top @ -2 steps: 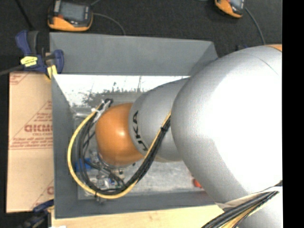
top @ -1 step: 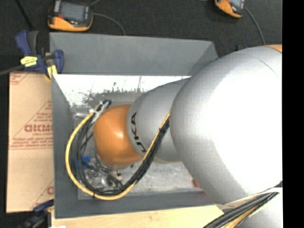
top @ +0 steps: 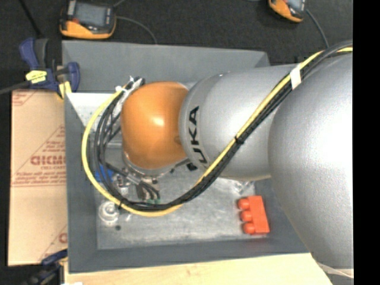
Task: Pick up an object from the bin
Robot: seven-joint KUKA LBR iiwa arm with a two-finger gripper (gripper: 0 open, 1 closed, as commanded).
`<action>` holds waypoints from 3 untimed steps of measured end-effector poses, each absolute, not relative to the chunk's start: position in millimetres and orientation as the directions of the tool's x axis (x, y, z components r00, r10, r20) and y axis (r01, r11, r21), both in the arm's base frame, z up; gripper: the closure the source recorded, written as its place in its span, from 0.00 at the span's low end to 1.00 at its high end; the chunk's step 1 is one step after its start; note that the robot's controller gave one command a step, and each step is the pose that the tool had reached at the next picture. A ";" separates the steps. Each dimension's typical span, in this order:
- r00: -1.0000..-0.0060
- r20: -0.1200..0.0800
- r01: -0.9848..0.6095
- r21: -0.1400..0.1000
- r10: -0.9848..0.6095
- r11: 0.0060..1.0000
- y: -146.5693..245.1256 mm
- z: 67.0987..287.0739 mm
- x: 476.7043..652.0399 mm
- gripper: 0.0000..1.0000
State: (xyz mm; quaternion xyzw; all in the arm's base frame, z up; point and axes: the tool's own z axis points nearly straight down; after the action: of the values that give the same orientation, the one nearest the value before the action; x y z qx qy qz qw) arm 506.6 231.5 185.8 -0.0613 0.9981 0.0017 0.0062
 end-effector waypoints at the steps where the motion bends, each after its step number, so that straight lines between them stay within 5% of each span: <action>1: -0.993 -0.003 -0.121 0.000 -0.121 0.993 230.8 181.1 504.1 0.00; 2: -0.994 0.003 -0.107 0.000 -0.107 0.994 238.4 65.8 534.3 0.00; 3: -0.979 -0.003 -0.205 0.000 -0.205 0.979 230.6 127.9 503.2 0.00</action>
Offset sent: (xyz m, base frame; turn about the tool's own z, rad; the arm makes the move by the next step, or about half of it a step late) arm 0.0000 0.0000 0.0000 0.0000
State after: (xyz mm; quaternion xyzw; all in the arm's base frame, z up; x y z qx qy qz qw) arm 503.2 230.6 127.9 -0.1031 0.9947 0.0000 0.0014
